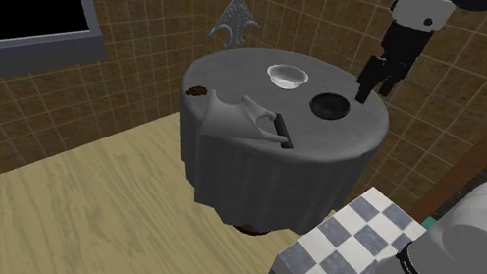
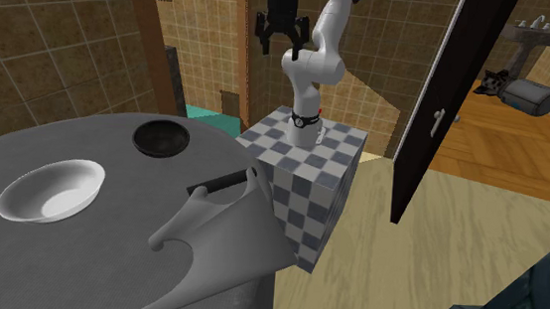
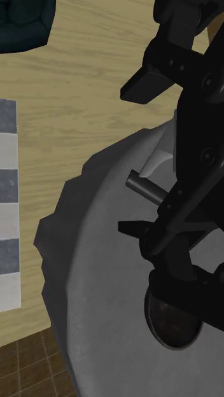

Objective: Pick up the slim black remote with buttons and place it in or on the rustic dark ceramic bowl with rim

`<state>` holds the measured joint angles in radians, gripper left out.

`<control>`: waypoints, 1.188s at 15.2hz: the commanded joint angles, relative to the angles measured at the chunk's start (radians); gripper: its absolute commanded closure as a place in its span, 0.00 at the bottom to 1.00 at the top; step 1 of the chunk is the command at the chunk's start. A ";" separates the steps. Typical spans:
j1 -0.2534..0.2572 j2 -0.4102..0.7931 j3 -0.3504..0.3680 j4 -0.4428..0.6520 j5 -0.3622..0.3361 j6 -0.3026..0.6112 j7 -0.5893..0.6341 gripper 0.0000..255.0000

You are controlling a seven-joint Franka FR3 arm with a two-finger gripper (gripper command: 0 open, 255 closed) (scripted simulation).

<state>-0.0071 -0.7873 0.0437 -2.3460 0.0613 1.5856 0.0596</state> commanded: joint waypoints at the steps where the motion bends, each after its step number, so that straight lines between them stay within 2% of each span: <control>1: 0.000 0.000 0.000 0.000 0.000 0.000 0.000 0.00; 10: -0.051 0.186 0.096 -0.117 -0.001 0.366 0.174 0.00; 18: -0.121 0.449 0.177 -0.108 -0.070 0.666 0.363 0.00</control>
<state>-0.1152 -0.3930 0.2093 -2.4636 0.0076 2.1994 0.3941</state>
